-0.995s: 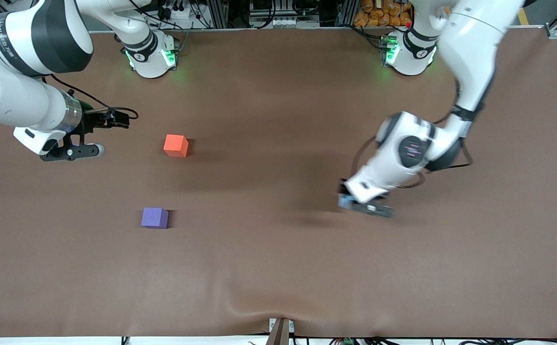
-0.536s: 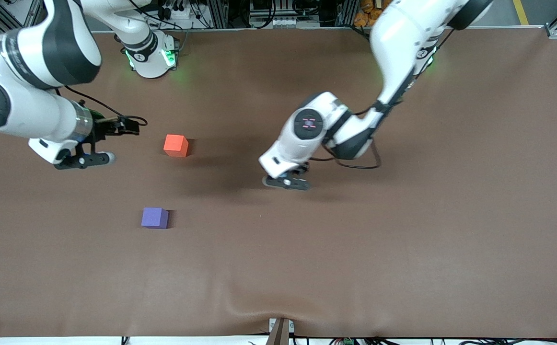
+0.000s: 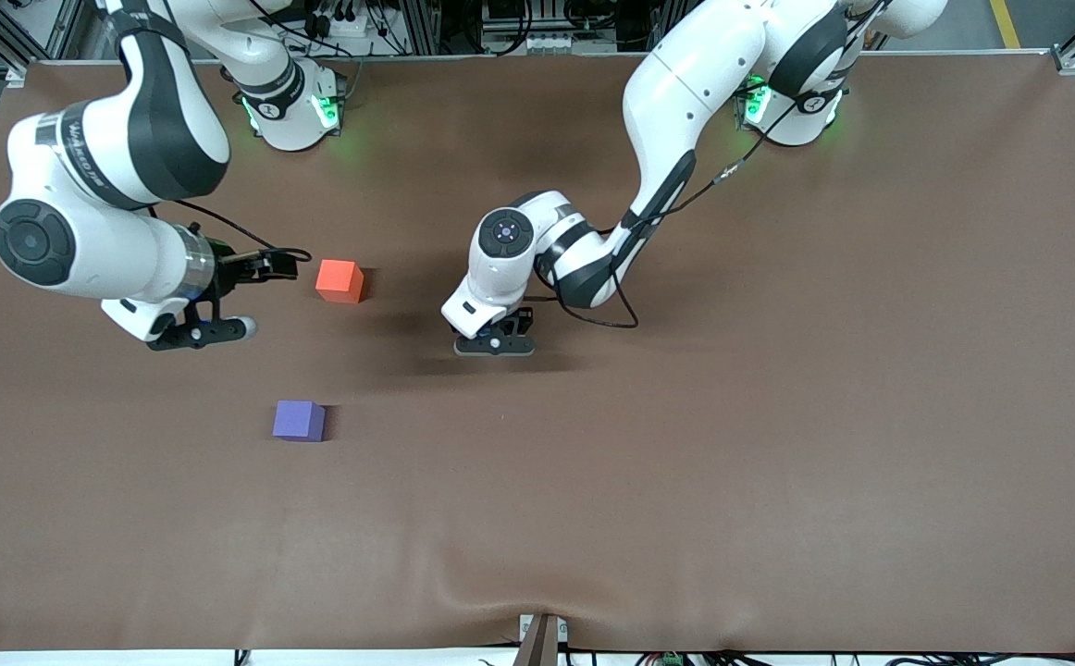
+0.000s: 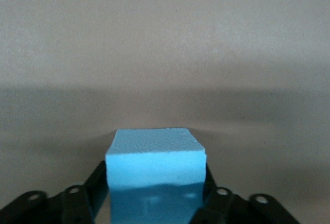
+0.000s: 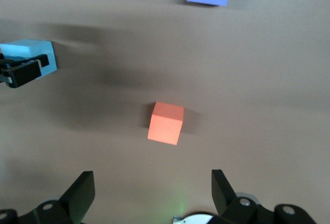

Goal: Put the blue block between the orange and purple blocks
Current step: 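Carry the blue cube with the left gripper while the right gripper approaches, then grasp the blue cube with the right gripper from the left gripper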

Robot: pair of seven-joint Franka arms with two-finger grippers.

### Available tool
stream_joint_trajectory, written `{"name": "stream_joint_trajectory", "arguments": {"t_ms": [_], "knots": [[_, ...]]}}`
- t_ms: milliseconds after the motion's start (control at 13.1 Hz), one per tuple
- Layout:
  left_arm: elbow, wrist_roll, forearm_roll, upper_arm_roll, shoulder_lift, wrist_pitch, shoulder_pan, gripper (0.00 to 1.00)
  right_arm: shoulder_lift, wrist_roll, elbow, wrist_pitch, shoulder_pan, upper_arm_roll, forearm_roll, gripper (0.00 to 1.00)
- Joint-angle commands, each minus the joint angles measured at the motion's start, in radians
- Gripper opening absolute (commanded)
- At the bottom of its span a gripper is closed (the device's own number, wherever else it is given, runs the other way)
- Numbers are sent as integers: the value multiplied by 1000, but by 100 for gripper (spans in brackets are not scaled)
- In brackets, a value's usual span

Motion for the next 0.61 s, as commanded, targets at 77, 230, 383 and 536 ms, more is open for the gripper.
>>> {"name": "stream_joint_trajectory", "arguments": {"t_ms": [77,230,383,536], "knots": [[36,-11,-13,7,-14,-18,3,100,35,56,-1,62,63,-5,8,100],[29,-9,-11,43,-93,-70,23,100,75,85,-1,141,97,-5,30,100],[9,-6,-10,71,-155,-75,99,100,118,91,-1,224,117,-5,89,100],[1,2,-4,71,-230,-145,217,100,149,109,-1,303,163,-7,108,100]]}}
